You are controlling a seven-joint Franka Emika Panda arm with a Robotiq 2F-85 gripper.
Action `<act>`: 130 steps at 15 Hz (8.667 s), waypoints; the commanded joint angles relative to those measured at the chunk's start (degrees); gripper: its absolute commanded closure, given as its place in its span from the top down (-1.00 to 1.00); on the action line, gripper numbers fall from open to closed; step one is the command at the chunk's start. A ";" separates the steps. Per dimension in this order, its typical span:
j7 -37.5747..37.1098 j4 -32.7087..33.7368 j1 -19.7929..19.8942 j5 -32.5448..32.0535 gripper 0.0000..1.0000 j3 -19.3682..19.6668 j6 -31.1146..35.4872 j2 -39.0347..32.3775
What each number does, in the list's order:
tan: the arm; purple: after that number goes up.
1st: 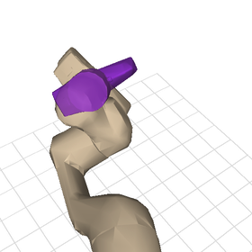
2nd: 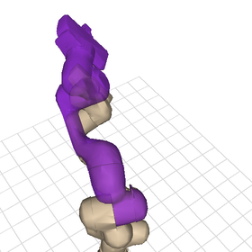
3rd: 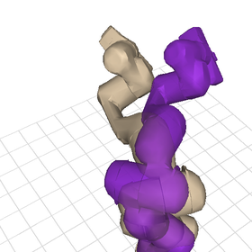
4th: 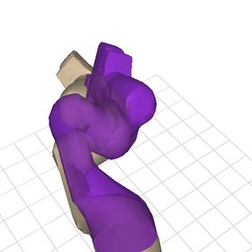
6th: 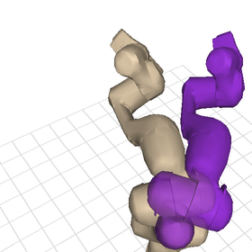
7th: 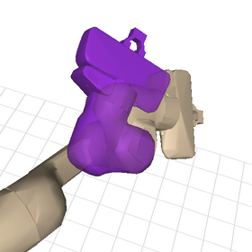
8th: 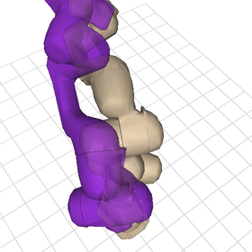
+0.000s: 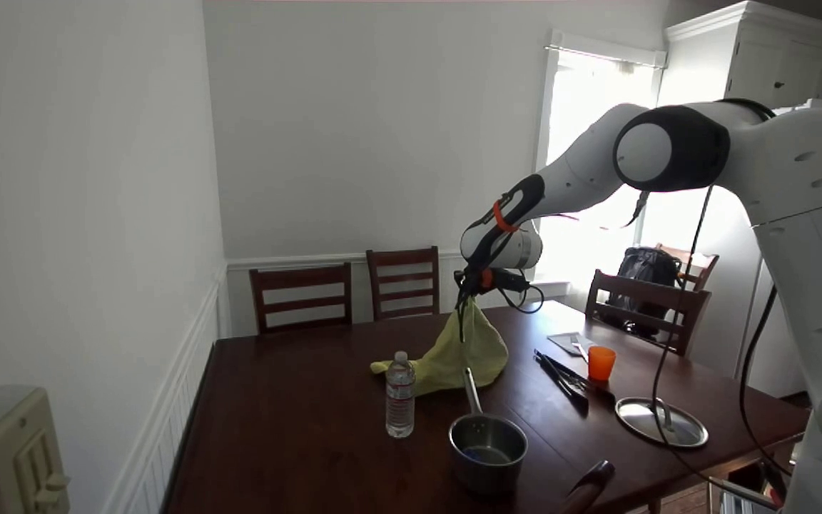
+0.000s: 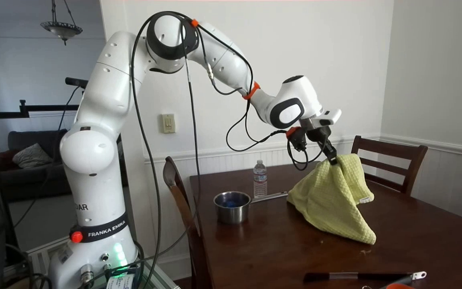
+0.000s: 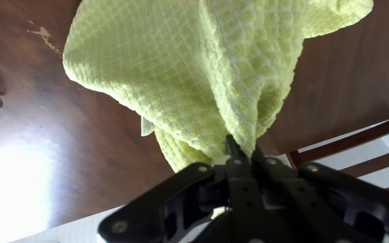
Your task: Pick up the light green towel and spread it evenly on the table
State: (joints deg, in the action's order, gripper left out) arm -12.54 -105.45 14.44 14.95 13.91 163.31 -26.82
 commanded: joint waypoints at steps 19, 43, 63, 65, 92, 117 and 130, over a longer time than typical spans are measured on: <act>-32.85 1.62 -9.91 -24.98 -0.01 15.72 -14.69 0.09; -0.52 42.89 5.42 0.23 1.00 -10.95 -43.91 -26.81; 13.25 67.13 4.06 -8.57 1.00 -12.94 -46.44 -48.06; 14.81 68.66 3.92 -9.20 0.53 -12.99 -47.53 -49.05; 26.48 73.04 2.73 -7.90 -0.93 -20.03 -43.45 -37.13; 18.77 59.08 11.46 -10.31 1.00 -7.55 -45.29 -33.53; 28.39 53.33 11.73 -14.88 1.00 -6.42 -39.18 -33.12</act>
State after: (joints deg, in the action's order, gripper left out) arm 12.28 -53.00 28.00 2.95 6.94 129.46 -60.14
